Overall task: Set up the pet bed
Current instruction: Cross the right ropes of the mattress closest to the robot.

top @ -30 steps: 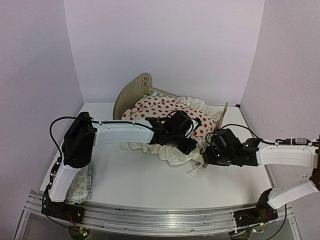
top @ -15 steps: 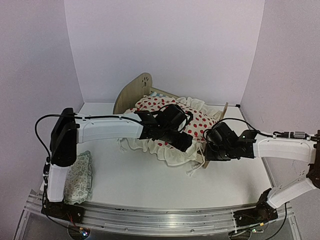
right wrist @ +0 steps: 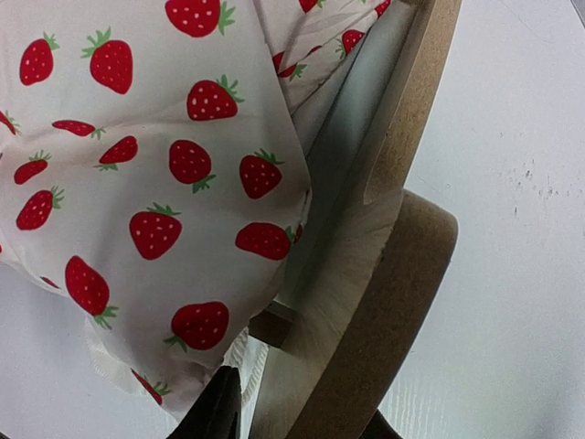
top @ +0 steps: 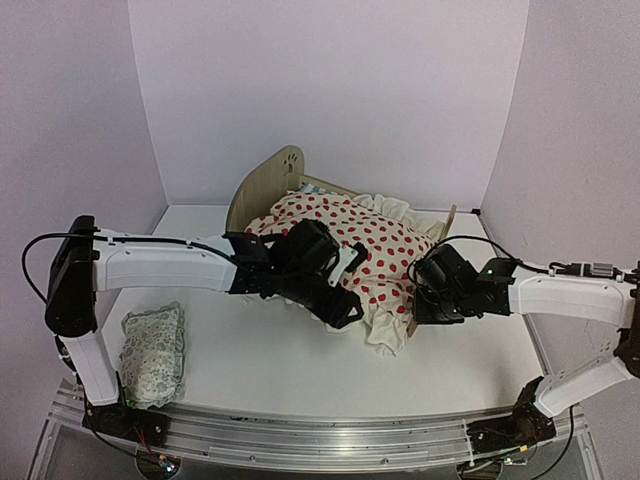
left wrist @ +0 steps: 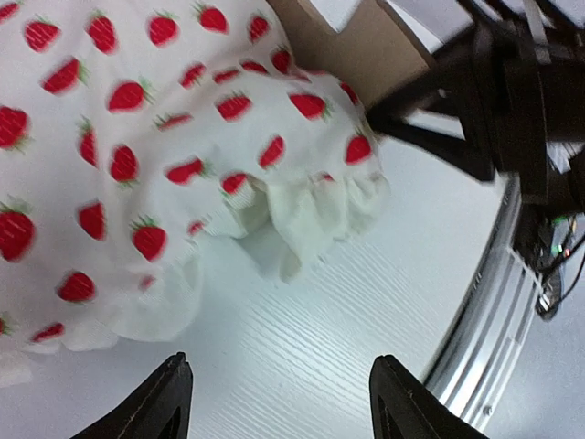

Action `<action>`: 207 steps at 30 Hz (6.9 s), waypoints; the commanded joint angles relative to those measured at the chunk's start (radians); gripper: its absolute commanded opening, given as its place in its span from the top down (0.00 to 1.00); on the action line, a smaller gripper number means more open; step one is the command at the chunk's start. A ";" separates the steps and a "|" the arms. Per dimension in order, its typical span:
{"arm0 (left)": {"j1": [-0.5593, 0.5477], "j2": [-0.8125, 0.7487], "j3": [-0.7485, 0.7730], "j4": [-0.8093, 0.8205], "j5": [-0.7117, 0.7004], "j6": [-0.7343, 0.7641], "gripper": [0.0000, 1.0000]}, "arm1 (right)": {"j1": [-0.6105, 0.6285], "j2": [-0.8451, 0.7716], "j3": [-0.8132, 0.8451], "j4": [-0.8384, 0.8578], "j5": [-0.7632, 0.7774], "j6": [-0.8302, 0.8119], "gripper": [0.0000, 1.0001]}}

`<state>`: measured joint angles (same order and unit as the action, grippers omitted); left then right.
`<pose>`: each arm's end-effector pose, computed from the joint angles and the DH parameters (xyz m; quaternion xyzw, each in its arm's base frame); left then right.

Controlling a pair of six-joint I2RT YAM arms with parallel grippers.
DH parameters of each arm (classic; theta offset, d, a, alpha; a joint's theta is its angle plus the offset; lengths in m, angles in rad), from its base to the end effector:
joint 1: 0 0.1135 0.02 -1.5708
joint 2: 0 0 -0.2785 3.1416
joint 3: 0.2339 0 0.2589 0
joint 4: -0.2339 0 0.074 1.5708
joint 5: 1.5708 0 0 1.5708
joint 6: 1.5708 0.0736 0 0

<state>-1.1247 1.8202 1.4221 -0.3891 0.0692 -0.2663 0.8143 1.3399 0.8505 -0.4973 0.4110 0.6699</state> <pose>0.1888 -0.4065 0.2366 0.3964 0.8344 -0.2691 0.2725 0.2168 0.1869 0.2012 -0.0090 0.9393 0.0465 0.3398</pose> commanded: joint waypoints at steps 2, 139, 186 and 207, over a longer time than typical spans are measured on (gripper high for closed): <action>-0.051 -0.053 -0.144 0.180 0.130 0.035 0.34 | 0.004 0.046 0.052 -0.029 -0.001 0.018 0.69; -0.024 0.566 -0.157 1.079 -0.058 0.073 1.00 | -0.020 0.356 0.641 -0.367 -0.050 -0.055 1.00; -0.086 0.244 -0.142 0.560 0.032 -0.152 1.00 | -0.022 0.324 0.335 -0.199 -0.047 -0.109 0.76; -0.069 0.206 -0.080 0.453 0.040 -0.182 1.00 | -0.024 0.097 0.396 -0.310 -0.237 -0.139 0.32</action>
<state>-1.2007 2.0815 1.2984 0.0935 0.1055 -0.4295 0.7853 1.5019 1.2510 -0.8509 0.2429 0.5401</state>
